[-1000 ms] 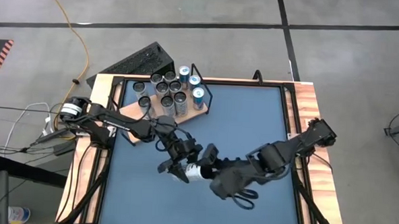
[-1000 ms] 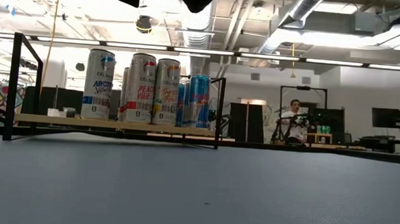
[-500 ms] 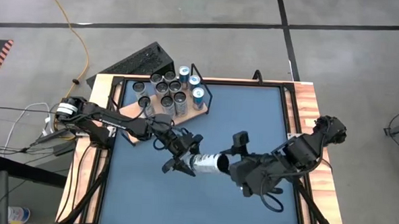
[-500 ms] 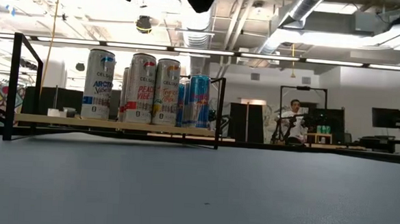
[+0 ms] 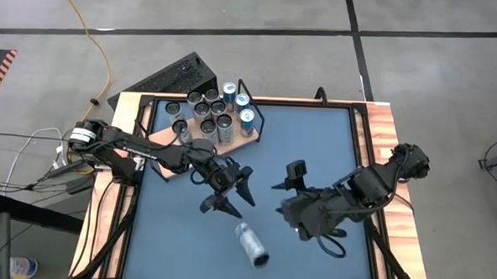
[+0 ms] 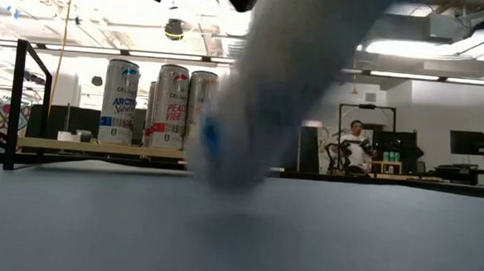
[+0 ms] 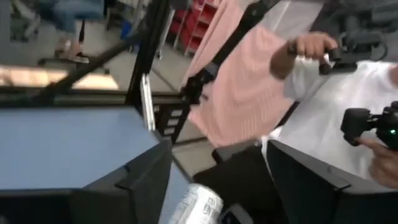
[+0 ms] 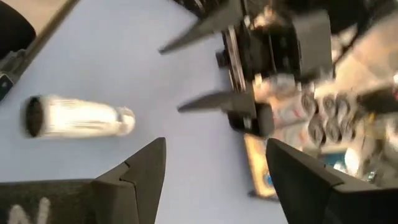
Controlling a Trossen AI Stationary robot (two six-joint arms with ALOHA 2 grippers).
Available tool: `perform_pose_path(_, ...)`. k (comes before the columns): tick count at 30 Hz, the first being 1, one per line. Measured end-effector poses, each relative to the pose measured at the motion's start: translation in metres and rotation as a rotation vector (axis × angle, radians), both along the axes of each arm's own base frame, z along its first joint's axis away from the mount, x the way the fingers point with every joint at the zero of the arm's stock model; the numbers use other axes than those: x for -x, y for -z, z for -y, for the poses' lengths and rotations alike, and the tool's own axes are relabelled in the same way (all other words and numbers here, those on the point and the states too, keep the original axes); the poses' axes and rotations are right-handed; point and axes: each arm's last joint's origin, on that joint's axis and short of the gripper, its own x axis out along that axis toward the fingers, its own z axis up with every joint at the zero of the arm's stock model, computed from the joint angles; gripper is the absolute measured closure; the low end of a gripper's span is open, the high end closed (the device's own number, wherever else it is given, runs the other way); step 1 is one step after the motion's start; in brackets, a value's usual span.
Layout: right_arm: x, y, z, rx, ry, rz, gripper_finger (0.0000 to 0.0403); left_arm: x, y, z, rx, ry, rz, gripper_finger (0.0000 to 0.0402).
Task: Place canned beverage on shelf
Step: Put the white and blue soda can on the shelf aligned with the other white and blue soda cans
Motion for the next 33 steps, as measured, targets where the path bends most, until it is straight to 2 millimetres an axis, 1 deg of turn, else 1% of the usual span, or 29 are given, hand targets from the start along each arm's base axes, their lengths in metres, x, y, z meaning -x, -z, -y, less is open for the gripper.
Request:
perform_pose_path(3, 0.007, 0.007, 0.004, -0.107, 0.091, -0.09, 0.0138, 0.002, 0.011, -0.005, -0.046, -0.017, -0.111, 0.0183)
perform_pose_path(5, 0.012, 0.014, -0.002, -0.175, 0.159, -0.126, 0.0138, 0.004, 0.022, -0.007, -0.126, -0.045, -0.186, 0.0201)
perform_pose_path(9, 0.023, 0.035, -0.026, -0.248, 0.213, -0.172, 0.0138, 0.009, 0.041, -0.007, -0.276, -0.139, -0.322, 0.0219)
perform_pose_path(11, 0.026, 0.048, -0.039, -0.298, 0.228, -0.199, 0.0138, 0.011, 0.045, -0.002, -0.325, -0.123, -0.335, 0.0221)
perform_pose_path(13, 0.028, 0.063, -0.05, -0.355, 0.242, -0.238, 0.0138, 0.013, 0.045, 0.008, -0.359, -0.058, -0.3, 0.0217)
perform_pose_path(16, 0.03, 0.084, -0.062, -0.443, 0.274, -0.313, 0.0138, 0.015, 0.041, 0.028, -0.427, 0.037, -0.176, 0.0201)
perform_pose_path(18, 0.034, 0.093, -0.066, -0.461, 0.294, -0.356, 0.0138, 0.017, 0.041, 0.041, -0.505, 0.049, -0.116, 0.0184)
perform_pose_path(20, 0.038, 0.098, -0.07, -0.457, 0.296, -0.368, 0.0138, 0.018, 0.037, 0.051, -0.591, 0.057, -0.081, 0.0162)
perform_pose_path(23, 0.039, 0.104, -0.073, -0.454, 0.29, -0.369, 0.0138, 0.015, 0.02, 0.065, -0.719, 0.013, -0.025, 0.0119)
perform_pose_path(25, 0.038, 0.105, -0.074, -0.461, 0.288, -0.364, 0.0138, 0.011, 0.006, 0.071, -0.771, -0.022, -0.018, 0.0089)
perform_pose_path(26, 0.038, 0.105, -0.074, -0.465, 0.286, -0.361, 0.0138, 0.01, -0.001, 0.074, -0.786, -0.029, -0.026, 0.0076)
perform_pose_path(29, 0.037, 0.105, -0.074, -0.465, 0.282, -0.359, 0.0138, -0.003, -0.014, 0.079, -0.778, -0.011, -0.053, 0.005)
perform_pose_path(31, 0.037, 0.105, -0.074, -0.469, 0.281, -0.368, 0.0138, -0.013, -0.004, 0.082, -0.778, 0.057, -0.138, 0.0045)
perform_pose_path(33, 0.037, 0.105, -0.074, -0.477, 0.277, -0.379, 0.0138, -0.028, 0.004, 0.089, -0.757, 0.122, -0.149, 0.0043)
